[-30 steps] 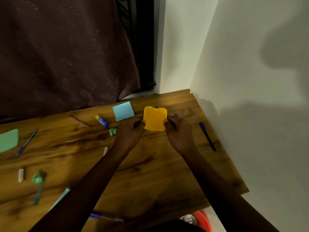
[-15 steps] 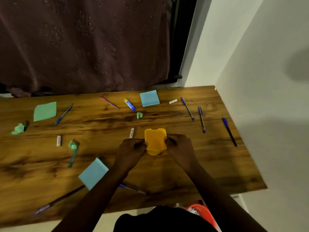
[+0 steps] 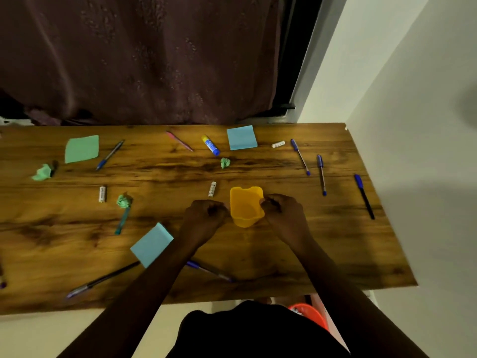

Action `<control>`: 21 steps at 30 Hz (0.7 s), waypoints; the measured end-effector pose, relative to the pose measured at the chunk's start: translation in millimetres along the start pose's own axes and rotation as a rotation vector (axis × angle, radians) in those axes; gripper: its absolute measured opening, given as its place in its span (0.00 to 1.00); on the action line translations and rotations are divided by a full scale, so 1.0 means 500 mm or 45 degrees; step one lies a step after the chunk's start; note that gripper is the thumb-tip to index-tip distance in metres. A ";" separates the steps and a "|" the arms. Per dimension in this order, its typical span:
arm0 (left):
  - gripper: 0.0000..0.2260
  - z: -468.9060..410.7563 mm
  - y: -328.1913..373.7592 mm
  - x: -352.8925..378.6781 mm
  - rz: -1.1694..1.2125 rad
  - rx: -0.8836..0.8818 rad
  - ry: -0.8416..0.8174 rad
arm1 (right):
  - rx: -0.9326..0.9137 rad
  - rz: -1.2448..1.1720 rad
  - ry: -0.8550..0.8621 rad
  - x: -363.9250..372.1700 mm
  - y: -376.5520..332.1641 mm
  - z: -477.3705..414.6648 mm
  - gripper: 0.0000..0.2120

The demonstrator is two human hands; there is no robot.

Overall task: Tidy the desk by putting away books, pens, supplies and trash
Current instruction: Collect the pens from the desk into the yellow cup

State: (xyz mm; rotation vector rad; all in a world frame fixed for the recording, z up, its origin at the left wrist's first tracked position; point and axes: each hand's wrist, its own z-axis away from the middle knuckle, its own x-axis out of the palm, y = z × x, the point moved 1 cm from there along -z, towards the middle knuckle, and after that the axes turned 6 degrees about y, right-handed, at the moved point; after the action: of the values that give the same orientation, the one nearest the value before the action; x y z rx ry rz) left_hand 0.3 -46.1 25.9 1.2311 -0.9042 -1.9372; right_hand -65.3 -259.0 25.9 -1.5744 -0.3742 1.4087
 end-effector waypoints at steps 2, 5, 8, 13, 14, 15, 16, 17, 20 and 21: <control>0.08 0.011 -0.020 -0.031 -0.349 0.069 0.091 | 0.000 -0.009 0.012 -0.004 0.009 -0.002 0.13; 0.15 0.050 -0.077 -0.065 -0.604 -0.004 0.195 | 0.068 -0.019 0.044 -0.009 0.039 -0.006 0.16; 0.18 0.095 -0.139 -0.079 -0.591 -0.281 0.109 | 0.135 -0.038 0.061 -0.003 0.072 -0.001 0.14; 0.20 0.132 -0.177 -0.070 -0.547 -0.521 0.072 | 0.215 -0.095 0.069 0.013 0.091 0.015 0.15; 0.20 0.134 -0.178 -0.065 -0.539 -0.530 0.082 | 0.227 -0.107 0.061 0.016 0.094 0.017 0.15; 0.20 0.133 -0.181 -0.061 -0.490 -0.555 0.076 | 0.230 -0.115 0.052 0.018 0.094 0.018 0.16; 0.20 0.131 -0.181 -0.056 -0.391 -0.588 0.072 | 0.229 -0.123 0.045 0.018 0.094 0.018 0.17; 0.19 0.131 -0.177 -0.054 -0.279 -0.634 0.072 | 0.227 -0.130 0.040 0.019 0.095 0.016 0.18; 0.14 0.127 -0.165 -0.043 -0.120 -0.693 0.113 | 0.216 -0.149 0.046 0.017 0.090 0.011 0.12; 0.14 0.127 -0.160 -0.039 -0.094 -0.699 0.127 | 0.198 -0.145 0.055 0.013 0.087 0.010 0.07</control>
State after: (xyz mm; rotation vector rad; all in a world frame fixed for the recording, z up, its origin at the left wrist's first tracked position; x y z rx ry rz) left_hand -65.1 25.6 -10.8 1.0252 -0.2441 -1.9770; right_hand -83.5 -273.7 -11.9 -1.4327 -0.3160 1.2831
